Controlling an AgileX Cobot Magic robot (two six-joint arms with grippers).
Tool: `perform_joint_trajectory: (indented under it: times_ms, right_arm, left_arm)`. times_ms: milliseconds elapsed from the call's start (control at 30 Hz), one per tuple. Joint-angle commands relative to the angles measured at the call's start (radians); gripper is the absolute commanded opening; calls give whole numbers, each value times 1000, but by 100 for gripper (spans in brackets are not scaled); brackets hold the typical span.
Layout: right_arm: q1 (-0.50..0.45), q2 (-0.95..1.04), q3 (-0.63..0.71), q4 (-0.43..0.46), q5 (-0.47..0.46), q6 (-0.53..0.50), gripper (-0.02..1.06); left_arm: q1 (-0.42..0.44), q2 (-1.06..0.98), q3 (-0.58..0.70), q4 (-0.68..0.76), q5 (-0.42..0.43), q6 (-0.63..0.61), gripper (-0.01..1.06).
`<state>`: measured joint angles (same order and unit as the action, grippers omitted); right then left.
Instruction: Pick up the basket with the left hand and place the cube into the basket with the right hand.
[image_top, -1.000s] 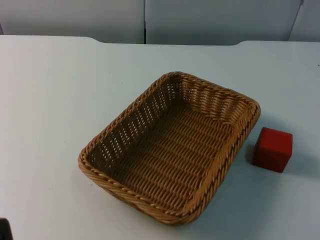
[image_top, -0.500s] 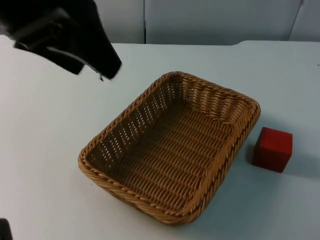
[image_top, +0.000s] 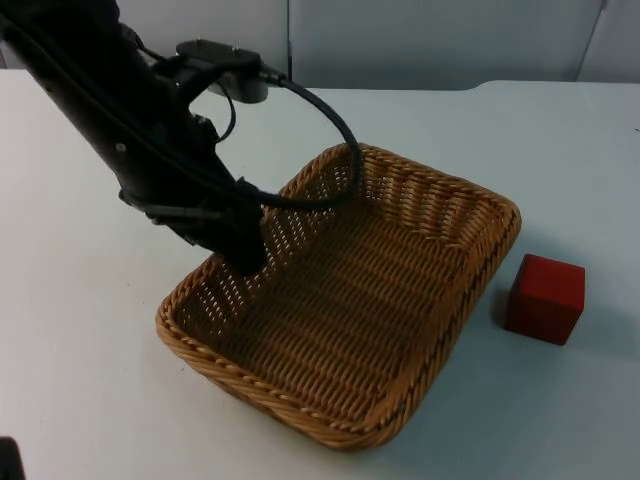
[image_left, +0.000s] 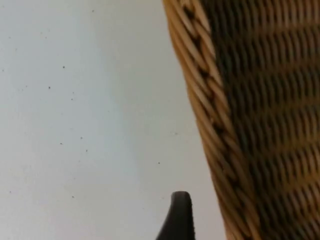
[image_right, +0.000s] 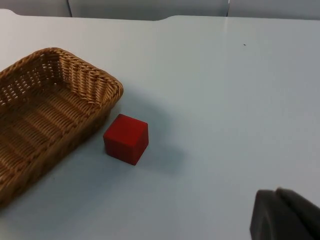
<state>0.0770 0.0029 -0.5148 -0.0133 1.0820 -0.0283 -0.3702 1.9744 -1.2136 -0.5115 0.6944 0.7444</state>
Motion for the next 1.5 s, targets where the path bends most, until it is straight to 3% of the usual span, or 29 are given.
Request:
perform_joint_trajectory:
  times_ms: [0,200,300,333,433,467,633,800,1200,1467]
  right_arm:
    - [2,-3,5,-7,-4,2,0]
    - [2,-3,5,-7,-4,2,0]
    - [2,-3,5,-7,-4,2,0]
    - [2,-3,5,-7,-4,2,0]
    - [2,-3,5,-7,-4,2,0]
    - [2,-3,5,-7,-4,2,0]
    - [2,-3,5,-7,-4,2,0]
    - [2,-3,5,-7,-4,2,0]
    - [2,-3,5,-7,-4,2,0]
    - [2,-3,5,-7,-4,2,0]
  left_arm:
    - [-3,19,-10,-2,-32,7,70]
    - [-3,76,-10,-16,-80,7,66]
    - [-3,123,-10,-30,-119,12,44]
    - [-3,123,-10,-30,-119,12,44]
    - [2,136,-10,-66,-162,12,3]
    - [2,136,-10,-90,-176,12,0]
    - [39,100,-10,-209,-208,-14,0]
    - [91,36,-10,-230,-213,-79,0]
    - [146,-43,-10,-248,-34,-125,0]
    - [146,-43,-10,-252,-19,-125,0]
